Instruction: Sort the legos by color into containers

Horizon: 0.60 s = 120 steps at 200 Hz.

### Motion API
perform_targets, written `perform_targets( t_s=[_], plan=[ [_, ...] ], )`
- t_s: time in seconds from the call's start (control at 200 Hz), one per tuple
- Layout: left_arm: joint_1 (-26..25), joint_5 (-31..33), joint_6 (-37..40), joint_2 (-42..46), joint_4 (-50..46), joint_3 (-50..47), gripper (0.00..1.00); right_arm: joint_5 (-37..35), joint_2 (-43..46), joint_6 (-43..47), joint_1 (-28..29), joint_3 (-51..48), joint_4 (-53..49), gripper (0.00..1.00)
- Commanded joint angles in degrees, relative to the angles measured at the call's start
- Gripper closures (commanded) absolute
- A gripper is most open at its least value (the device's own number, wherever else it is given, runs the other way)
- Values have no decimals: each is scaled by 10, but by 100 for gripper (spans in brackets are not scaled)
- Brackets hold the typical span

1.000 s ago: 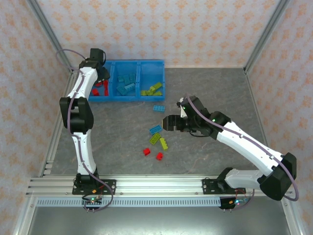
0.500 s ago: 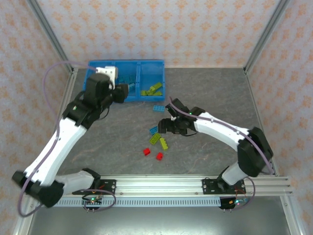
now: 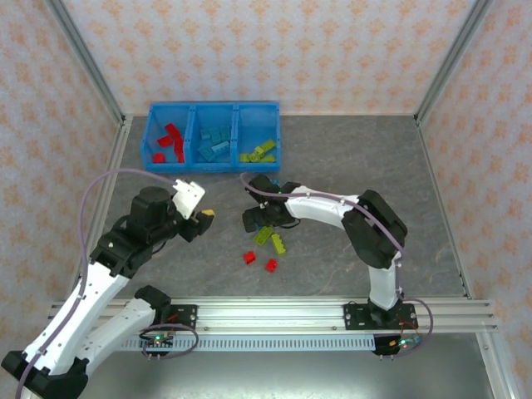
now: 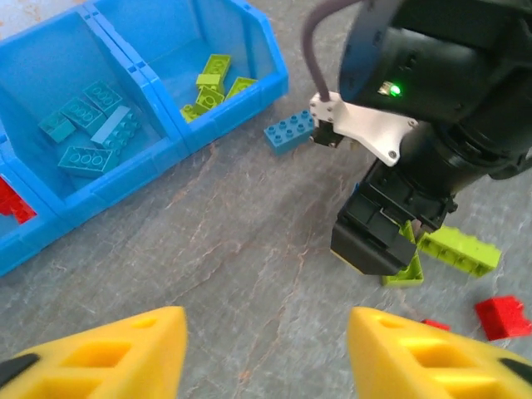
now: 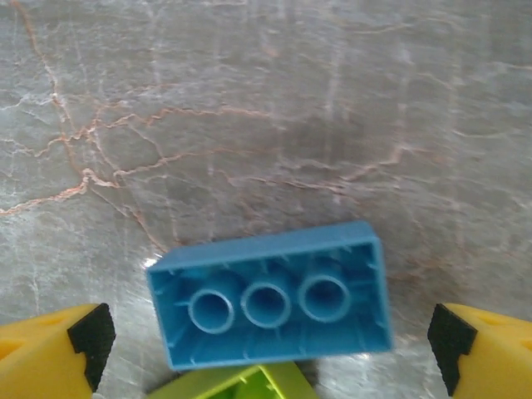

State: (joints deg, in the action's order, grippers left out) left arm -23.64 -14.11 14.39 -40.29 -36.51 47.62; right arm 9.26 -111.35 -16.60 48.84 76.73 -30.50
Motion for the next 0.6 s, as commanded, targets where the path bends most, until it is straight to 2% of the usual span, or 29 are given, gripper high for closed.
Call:
perform_targets(
  t_s=[0.0, 0.125, 0.26, 0.33, 0.43, 0.596],
  plan=[
    [0, 28, 47, 30, 32, -34, 37, -34, -28, 23, 7, 33, -22, 7],
    [0, 66, 49, 54, 31, -54, 25, -45, -39, -3, 10, 49, -46, 30],
    [-1, 81, 29, 63, 32, -56, 16, -74, 2, -30, 10, 67, -62, 41],
    [0, 115, 7, 62, 34, -53, 11, -87, 42, -29, 10, 77, -42, 44],
    [0, 173, -15, 58, 32, -41, 9, -102, 72, -8, 10, 101, 15, 45],
    [3, 274, -50, 61, 29, -32, 7, -177, 23, 67, 7, 186, 115, 44]
  ],
)
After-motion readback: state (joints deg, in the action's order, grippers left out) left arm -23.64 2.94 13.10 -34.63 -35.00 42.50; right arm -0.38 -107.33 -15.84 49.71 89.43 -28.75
